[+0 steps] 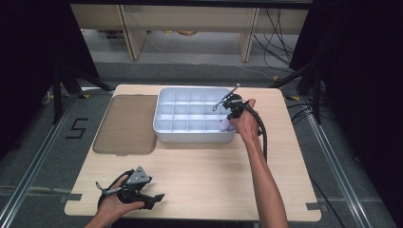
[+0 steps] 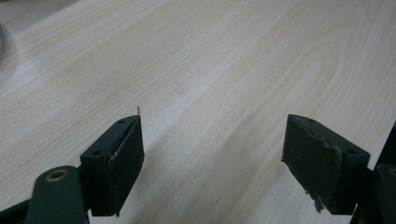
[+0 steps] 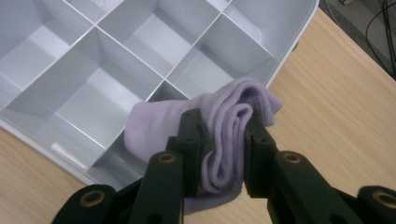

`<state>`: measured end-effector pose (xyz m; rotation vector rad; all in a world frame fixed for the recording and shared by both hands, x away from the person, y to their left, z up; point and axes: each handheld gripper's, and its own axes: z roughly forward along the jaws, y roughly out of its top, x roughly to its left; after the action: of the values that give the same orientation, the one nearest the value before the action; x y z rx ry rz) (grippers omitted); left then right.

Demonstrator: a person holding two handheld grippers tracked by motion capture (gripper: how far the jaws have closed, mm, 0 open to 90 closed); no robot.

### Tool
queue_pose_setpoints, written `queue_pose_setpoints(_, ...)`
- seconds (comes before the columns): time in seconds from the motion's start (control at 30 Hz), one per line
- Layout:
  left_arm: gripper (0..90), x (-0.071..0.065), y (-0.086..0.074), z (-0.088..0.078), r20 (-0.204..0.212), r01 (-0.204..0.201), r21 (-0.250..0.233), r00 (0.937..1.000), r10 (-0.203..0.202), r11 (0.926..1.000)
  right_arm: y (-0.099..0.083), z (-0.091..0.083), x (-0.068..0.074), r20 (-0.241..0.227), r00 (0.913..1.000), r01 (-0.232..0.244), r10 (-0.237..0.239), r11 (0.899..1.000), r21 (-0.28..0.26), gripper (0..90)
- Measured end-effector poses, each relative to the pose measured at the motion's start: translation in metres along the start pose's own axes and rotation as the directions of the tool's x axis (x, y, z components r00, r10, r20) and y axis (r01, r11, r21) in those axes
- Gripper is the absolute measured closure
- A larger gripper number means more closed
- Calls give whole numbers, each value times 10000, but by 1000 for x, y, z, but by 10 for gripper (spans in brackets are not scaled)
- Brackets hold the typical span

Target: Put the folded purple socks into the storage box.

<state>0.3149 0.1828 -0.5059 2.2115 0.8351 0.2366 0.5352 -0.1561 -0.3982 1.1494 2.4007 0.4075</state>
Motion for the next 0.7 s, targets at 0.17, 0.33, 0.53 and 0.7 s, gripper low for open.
queue_pose_setpoints(0.17, 201, 0, 0, 0, -95, 3, 91, 10000, -3, 10000, 2, 3, 3, 157, 9996, 231, -233, 9997, 95, 730)
queue_pose_setpoints(0.33, 201, 0, 0, 0, -69, -31, 63, 10000, 32, 10000, 2, 7, 8, 237, 9990, 381, -386, 9991, 198, 729)
queue_pose_setpoints(0.53, 201, 0, 0, 0, 145, -19, 170, 9999, 16, 9999, 1, 12, 12, 172, 9994, 306, -311, 9992, 252, 727)
queue_pose_setpoints(0.7, 201, 0, 0, 0, -10, 4, 66, 10000, -4, 10000, 0, 16, 15, 7, 9991, 427, -428, 9988, 245, 719)
